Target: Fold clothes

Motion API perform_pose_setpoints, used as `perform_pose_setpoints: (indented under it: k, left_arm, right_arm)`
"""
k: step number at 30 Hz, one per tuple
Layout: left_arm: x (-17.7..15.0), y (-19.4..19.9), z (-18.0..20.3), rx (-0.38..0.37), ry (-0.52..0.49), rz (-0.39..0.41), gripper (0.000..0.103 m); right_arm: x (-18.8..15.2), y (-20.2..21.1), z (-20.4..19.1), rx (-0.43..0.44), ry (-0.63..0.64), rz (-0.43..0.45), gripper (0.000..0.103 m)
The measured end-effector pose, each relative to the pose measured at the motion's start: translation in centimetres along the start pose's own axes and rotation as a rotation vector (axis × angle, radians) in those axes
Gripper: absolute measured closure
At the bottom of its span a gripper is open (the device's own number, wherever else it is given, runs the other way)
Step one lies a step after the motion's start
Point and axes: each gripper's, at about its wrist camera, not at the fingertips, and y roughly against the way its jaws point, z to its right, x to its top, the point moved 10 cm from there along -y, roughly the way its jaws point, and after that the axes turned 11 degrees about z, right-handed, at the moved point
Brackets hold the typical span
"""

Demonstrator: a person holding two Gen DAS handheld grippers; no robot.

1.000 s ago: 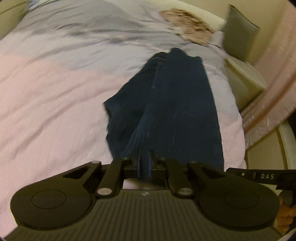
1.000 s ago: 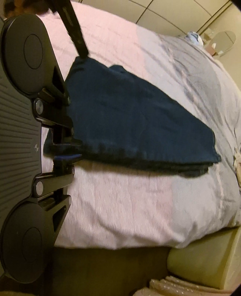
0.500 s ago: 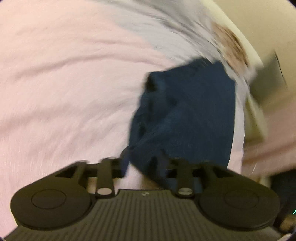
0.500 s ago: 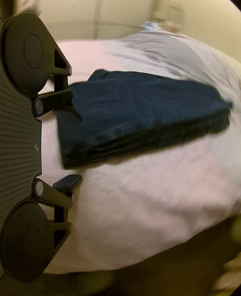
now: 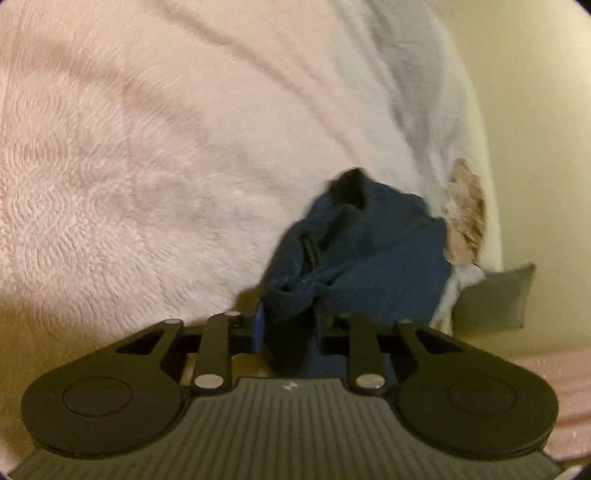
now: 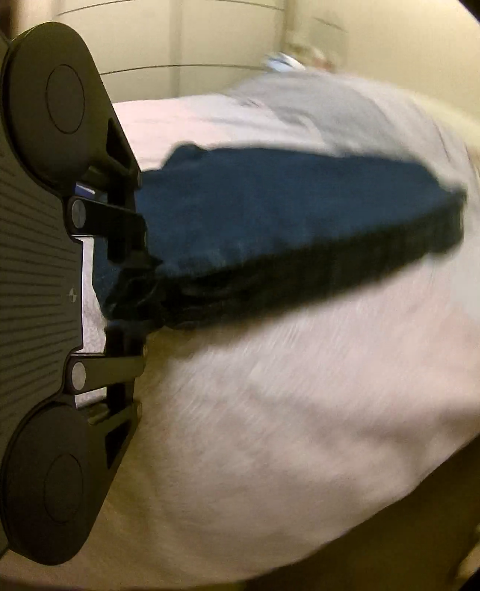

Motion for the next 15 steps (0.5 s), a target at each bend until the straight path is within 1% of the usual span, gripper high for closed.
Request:
perform_pose_setpoints:
  k: [3, 4, 6, 7, 8, 10, 11, 12, 13, 14, 15]
  left_arm:
    - [-1.8, 2.4, 1.9, -0.054, -0.019, 0.012, 0.086]
    - [-2.4, 3.2, 2.5, -0.072, -0.023, 0.015, 0.086]
    - [-5.0, 5.3, 3.2, -0.104, -0.001, 0.008, 0.087]
    - [-6.5, 6.0, 3.1, -0.105, 0.014, -0.005, 0.087]
    - [-8.2, 5.9, 2.6, -0.081, 0.014, -0.031, 0.086]
    - [-11.4, 5.8, 1.5, -0.032, 0.015, -0.082, 0.085]
    - [-11.4, 5.7, 1.3, -0.014, 0.017, -0.092, 0.085]
    - [-11.4, 5.6, 1.0, 0.004, 0.019, -0.103, 0.085]
    - [-11.3, 5.4, 0.8, 0.022, 0.020, -0.113, 0.085]
    - [-11.2, 5.4, 0.6, 0.039, 0.013, -0.121, 0.084]
    - [-10.4, 5.9, 1.5, 0.050, -0.060, -0.112, 0.085]
  right_arm:
    - [1.3, 2.9, -1.7, 0.028, 0.186, 0.025, 0.087]
    - [2.0, 4.1, -1.8, 0.021, 0.233, 0.029, 0.087]
    - [3.1, 6.2, -1.8, 0.002, 0.320, 0.037, 0.087]
    - [3.9, 7.2, -1.4, -0.021, 0.380, 0.047, 0.087]
    - [3.9, 8.1, -0.8, -0.052, 0.429, 0.058, 0.087]
    - [4.2, 7.6, 1.8, -0.127, 0.432, 0.029, 0.085]
    - [4.3, 7.4, 3.1, -0.165, 0.433, 0.015, 0.084]
    - [4.5, 7.1, 4.4, -0.202, 0.433, 0.000, 0.079]
    - [4.6, 7.0, 5.0, -0.210, 0.391, -0.010, 0.077]
    - [4.7, 7.3, 4.7, -0.195, 0.391, -0.004, 0.076]
    - [4.8, 7.6, 4.3, -0.179, 0.393, 0.002, 0.075]
